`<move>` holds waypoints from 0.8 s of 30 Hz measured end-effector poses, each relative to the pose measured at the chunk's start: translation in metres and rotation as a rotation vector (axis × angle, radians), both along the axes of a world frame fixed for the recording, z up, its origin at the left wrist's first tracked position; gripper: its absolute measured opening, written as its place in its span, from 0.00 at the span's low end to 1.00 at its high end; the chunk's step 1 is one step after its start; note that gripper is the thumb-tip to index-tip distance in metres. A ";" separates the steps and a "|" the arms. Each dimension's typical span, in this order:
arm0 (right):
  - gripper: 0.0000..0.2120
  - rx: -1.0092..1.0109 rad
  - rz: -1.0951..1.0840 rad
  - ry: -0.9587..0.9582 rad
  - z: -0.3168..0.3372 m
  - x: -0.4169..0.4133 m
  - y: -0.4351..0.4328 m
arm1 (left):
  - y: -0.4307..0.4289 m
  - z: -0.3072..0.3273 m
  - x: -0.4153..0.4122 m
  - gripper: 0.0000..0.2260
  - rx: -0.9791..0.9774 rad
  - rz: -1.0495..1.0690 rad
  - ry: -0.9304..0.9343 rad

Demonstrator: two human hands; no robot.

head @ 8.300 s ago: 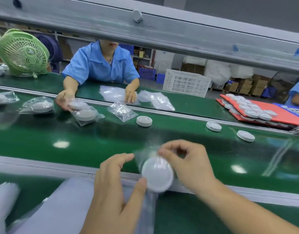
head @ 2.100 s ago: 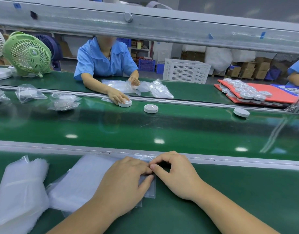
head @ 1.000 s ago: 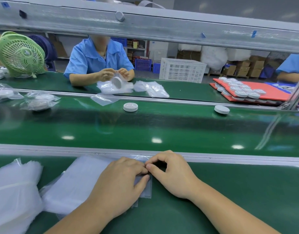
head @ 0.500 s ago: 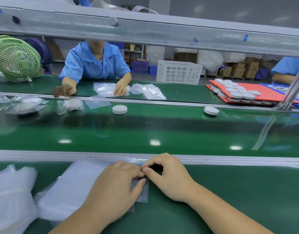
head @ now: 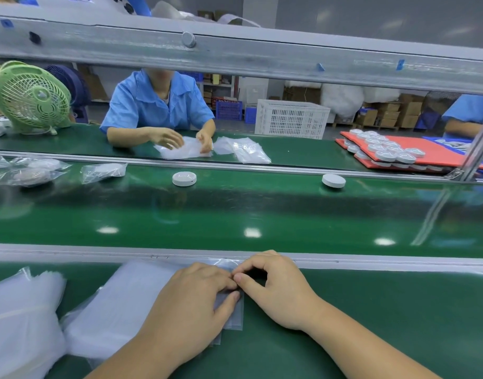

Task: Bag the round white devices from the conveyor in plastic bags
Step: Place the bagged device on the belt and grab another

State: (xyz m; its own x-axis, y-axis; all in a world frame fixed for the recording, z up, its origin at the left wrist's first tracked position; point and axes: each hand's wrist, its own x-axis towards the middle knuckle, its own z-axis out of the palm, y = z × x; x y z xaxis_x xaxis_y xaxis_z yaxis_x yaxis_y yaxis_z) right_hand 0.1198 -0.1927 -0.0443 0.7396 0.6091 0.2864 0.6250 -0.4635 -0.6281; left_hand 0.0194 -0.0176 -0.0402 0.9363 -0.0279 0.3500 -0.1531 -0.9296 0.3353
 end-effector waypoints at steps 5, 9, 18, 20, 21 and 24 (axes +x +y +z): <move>0.05 -0.002 0.002 0.004 0.000 0.000 0.000 | 0.001 -0.001 0.001 0.16 0.004 -0.001 0.002; 0.04 0.004 0.004 0.011 0.000 -0.001 0.000 | 0.001 -0.003 0.001 0.15 -0.001 0.003 -0.011; 0.06 0.003 0.011 0.000 0.001 -0.002 0.000 | 0.001 -0.004 0.001 0.14 -0.003 0.005 -0.014; 0.06 0.002 0.009 -0.003 0.001 -0.002 0.000 | 0.001 -0.004 0.002 0.15 0.002 0.005 -0.009; 0.06 0.002 0.009 -0.004 0.001 -0.002 0.000 | 0.001 -0.004 0.002 0.16 0.001 0.005 -0.009; 0.06 0.003 0.009 -0.003 0.001 -0.002 0.000 | 0.001 -0.003 0.001 0.17 -0.006 0.007 -0.008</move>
State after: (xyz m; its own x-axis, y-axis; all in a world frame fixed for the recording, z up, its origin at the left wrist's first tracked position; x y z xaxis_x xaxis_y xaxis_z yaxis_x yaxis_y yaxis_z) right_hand 0.1183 -0.1923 -0.0433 0.7334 0.6147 0.2904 0.6310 -0.4563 -0.6274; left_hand 0.0209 -0.0169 -0.0435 0.9338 -0.0194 0.3572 -0.1494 -0.9284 0.3401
